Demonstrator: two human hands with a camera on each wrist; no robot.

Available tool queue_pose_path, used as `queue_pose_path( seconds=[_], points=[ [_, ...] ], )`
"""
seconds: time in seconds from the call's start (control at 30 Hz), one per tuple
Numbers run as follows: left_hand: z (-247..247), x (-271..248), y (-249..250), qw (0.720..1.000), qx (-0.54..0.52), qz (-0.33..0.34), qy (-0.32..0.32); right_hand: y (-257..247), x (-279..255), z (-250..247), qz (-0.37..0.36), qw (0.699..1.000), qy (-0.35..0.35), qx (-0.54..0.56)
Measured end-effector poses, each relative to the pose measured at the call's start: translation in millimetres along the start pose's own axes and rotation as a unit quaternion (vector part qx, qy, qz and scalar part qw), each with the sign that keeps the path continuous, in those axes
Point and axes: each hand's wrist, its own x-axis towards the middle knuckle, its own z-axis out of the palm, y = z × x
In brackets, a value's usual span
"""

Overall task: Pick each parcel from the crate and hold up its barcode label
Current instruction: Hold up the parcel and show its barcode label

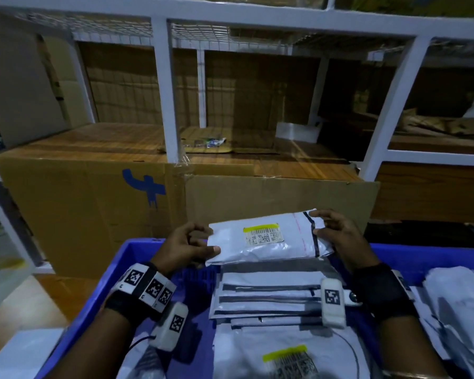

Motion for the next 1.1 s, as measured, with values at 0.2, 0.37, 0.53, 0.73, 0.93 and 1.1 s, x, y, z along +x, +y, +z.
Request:
queue_pose_path(
  seconds=[0.2, 0.37, 0.53, 0.73, 0.93, 1.1],
  points=[
    [11, 1, -9, 0.998, 0.053, -0.009, -0.045, 28, -3, -22, 0.038, 0.965, -0.014, -0.259],
    [21, -1, -16, 0.992, 0.121, 0.003, -0.047, 11, -7, -10, -0.055, 0.93, -0.067, -0.357],
    [26, -2, -17, 0.984, 0.174, 0.028, -0.035, -13, -17, 20, -0.032, 0.9, -0.15, -0.408],
    [19, 0, -19, 0.953, 0.291, 0.074, -0.036, -32, -14, 36, 0.002, 0.818, -0.234, -0.525],
    [24, 0, -21, 0.926, 0.356, 0.105, -0.063, -36, -11, 35, 0.027, 0.779, -0.291, -0.555],
    [27, -3, -21, 0.917, 0.374, 0.11, -0.086, -34, -10, 31, 0.028, 0.781, -0.302, -0.546]
  ],
)
